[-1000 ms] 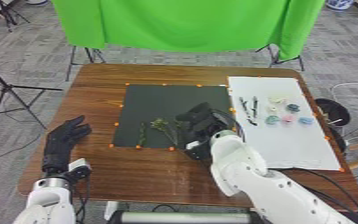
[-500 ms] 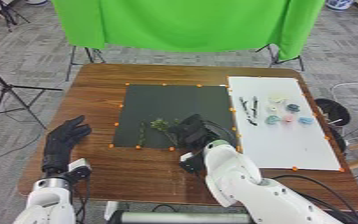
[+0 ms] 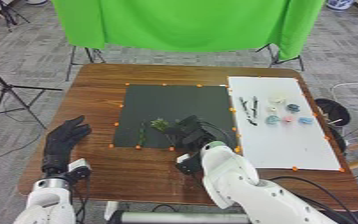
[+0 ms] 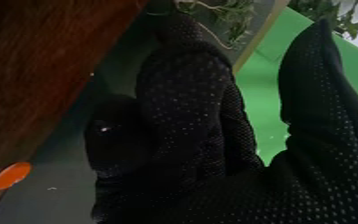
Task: Arrange flowers
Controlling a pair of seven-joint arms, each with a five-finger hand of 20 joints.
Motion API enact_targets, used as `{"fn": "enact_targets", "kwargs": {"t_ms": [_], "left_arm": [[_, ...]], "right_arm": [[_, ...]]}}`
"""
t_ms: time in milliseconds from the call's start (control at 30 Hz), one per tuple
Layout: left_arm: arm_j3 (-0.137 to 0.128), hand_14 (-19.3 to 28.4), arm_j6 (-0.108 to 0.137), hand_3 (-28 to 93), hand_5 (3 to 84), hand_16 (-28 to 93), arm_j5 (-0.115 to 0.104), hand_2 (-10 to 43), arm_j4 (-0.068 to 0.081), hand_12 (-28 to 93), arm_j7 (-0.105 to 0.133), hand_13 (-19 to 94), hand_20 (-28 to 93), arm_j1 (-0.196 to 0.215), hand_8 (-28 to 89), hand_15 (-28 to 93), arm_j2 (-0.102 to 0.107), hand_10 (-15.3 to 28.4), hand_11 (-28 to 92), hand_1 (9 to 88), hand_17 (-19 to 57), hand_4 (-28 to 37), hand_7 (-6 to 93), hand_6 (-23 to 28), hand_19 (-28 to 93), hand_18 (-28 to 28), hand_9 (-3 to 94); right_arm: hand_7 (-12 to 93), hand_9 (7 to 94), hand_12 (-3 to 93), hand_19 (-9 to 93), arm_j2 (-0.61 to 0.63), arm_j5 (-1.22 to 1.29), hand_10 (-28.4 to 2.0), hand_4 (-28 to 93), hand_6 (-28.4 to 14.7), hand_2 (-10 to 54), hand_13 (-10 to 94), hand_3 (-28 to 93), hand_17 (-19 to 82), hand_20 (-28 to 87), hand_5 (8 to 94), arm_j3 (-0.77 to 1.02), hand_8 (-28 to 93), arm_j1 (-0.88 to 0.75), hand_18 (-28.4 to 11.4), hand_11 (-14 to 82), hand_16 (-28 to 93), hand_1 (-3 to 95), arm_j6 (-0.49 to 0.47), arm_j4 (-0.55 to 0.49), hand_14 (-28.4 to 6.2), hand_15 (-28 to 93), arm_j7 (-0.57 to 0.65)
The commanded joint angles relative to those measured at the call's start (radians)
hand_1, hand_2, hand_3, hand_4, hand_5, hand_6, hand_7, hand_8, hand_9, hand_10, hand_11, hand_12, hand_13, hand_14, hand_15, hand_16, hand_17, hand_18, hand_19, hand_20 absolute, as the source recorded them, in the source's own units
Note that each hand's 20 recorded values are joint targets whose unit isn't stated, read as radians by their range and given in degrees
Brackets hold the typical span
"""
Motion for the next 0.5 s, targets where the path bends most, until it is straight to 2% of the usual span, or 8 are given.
{"fn": "enact_targets", "kwargs": {"t_ms": [33,333,433,500], "left_arm": [[0.002,16.3,-0.015,69,50.7,-3,0.004,24.9,0.003,10,-0.019,44,19,0.019,-9,24,-0.006,13.2,22,22.8,10.2,-28.3,13.7,2.9,11,11.9,52.7],[0.002,16.3,-0.014,70,50.7,-3,0.006,24.9,0.0,10,-0.027,44,19,0.022,-9,24,-0.003,13.3,22,22.8,10.1,-28.3,13.7,2.9,12,12.0,52.8],[0.004,16.3,-0.016,69,50.7,-3,0.005,24.9,0.001,11,-0.029,44,19,0.021,-9,24,-0.002,13.3,22,22.9,10.1,-28.3,13.8,2.9,12,12.1,52.9],[0.004,16.3,-0.018,69,50.7,-3,0.007,24.9,0.001,11,-0.031,44,19,0.02,-9,24,-0.001,13.2,22,22.9,10.1,-28.3,13.8,2.8,12,12.0,52.9]], "right_arm": [[14,83.5,14.5,92,0.0,-0.024,-15.7,-10,-1.7,-1.9,94,67,71,29,60.0,0.051,-9,-0.018,-7.9,14.9,24,33.7,0.008,-0.013,-4.1,50,-0.002],[15,84.1,15.7,92,0.076,-0.164,-15.2,-10,-1.5,-4.1,94,68,70,30,60.9,0.185,-9,0.032,-8.2,16.5,24,33.3,0.026,-0.047,-4.0,50,-0.044],[16,82.9,16.8,93,0.113,-0.275,-15.1,-10,-1.3,-6.9,94,68,70,31,62.0,0.195,-9,0.079,-8.6,17.0,25,33.0,-0.056,-0.019,-4.1,50,-0.021],[15,76.1,17.1,93,0.126,-0.333,-15.8,-9,-1.4,-9.0,93,67,67,35,61.3,0.208,-8,0.103,-9.6,15.8,31,31.9,-0.127,0.013,-4.7,48,-0.003]]}}
